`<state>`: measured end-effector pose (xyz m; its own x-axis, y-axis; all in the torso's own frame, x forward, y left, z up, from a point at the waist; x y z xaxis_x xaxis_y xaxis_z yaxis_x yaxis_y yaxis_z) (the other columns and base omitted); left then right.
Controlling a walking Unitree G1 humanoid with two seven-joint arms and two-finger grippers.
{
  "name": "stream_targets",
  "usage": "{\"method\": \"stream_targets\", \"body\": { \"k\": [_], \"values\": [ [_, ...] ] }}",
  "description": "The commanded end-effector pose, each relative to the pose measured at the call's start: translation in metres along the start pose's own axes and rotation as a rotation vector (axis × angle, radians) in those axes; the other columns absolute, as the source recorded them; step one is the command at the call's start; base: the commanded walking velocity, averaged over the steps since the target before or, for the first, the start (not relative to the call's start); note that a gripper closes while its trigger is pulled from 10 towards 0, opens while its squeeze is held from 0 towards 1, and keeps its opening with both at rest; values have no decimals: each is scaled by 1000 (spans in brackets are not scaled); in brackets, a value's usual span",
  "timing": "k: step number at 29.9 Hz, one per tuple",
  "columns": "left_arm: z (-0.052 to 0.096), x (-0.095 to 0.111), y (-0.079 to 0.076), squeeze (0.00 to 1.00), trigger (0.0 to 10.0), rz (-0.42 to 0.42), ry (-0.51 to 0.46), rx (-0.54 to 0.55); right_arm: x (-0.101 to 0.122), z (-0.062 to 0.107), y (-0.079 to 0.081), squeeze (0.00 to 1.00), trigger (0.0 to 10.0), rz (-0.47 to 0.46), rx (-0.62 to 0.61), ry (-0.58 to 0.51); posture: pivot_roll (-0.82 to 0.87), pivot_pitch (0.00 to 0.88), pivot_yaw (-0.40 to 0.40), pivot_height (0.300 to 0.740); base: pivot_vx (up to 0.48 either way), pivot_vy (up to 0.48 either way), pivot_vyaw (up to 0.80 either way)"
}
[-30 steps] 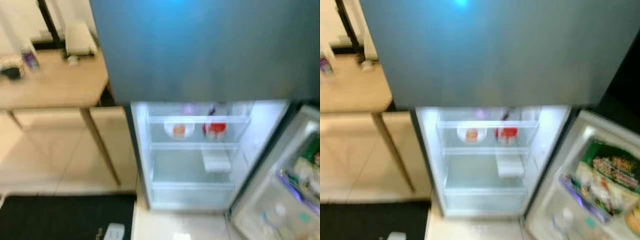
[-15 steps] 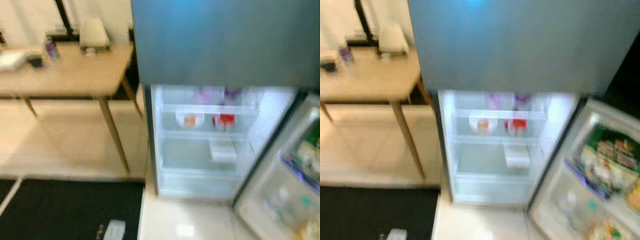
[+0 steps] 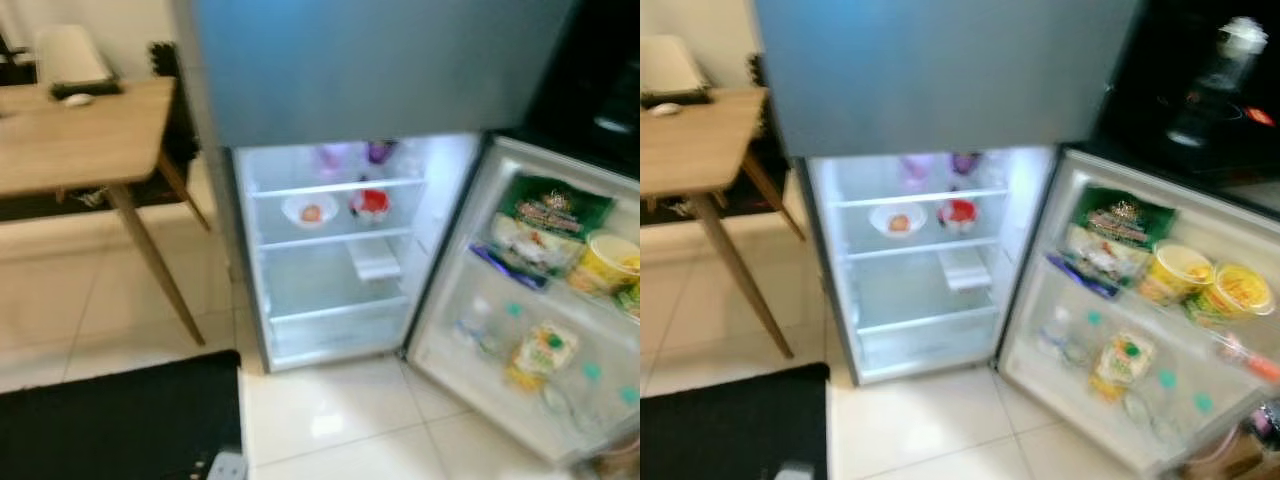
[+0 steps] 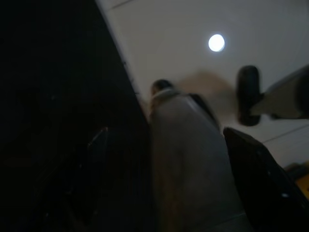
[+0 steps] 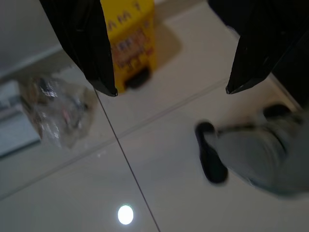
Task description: Restocking fridge
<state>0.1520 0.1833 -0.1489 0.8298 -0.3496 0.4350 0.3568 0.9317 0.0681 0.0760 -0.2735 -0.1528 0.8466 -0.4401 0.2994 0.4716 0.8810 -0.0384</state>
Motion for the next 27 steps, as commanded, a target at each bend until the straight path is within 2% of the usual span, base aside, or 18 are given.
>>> {"method": "stream_targets", "body": {
  "k": [1,11,16,23,27],
  "values": [
    [1,-9,-4,0,10000,9,26,-10,8,0,3,0,10000,5,4,-18,-75,0,-2,740,0,0,0],
    [1,-9,-4,0,10000,-58,35,-17,8,-1,4,0,10000,9,5,-16,-77,0,-5,740,0,0,0],
    [1,-10,-6,0,10000,-56,34,-26,8,-1,4,0,10000,17,3,-14,-76,0,-5,740,0,0,0],
    [1,-10,-6,0,10000,-53,34,-26,7,-1,4,0,10000,12,2,-11,-77,0,-6,740,0,0,-778],
    [1,-10,-6,0,10000,-52,32,-30,6,-1,4,0,10000,11,-1,-11,-77,0,-6,740,0,0,0]
  ]
}}
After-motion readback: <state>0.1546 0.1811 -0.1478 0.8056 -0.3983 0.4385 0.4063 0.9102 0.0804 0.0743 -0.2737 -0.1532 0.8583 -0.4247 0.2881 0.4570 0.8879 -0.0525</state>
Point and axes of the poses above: a point about 5 cm out from each wrist's last joint towards the gripper, its own z axis pointing back from the gripper into the wrist, its own x axis along the axis of the wrist's last joint, y = z × x, the point moved 5 cm from there along -z, pointing out of the wrist towards the gripper, and after that the axes turned 15 degrees about -z, right-handed, at the moved point
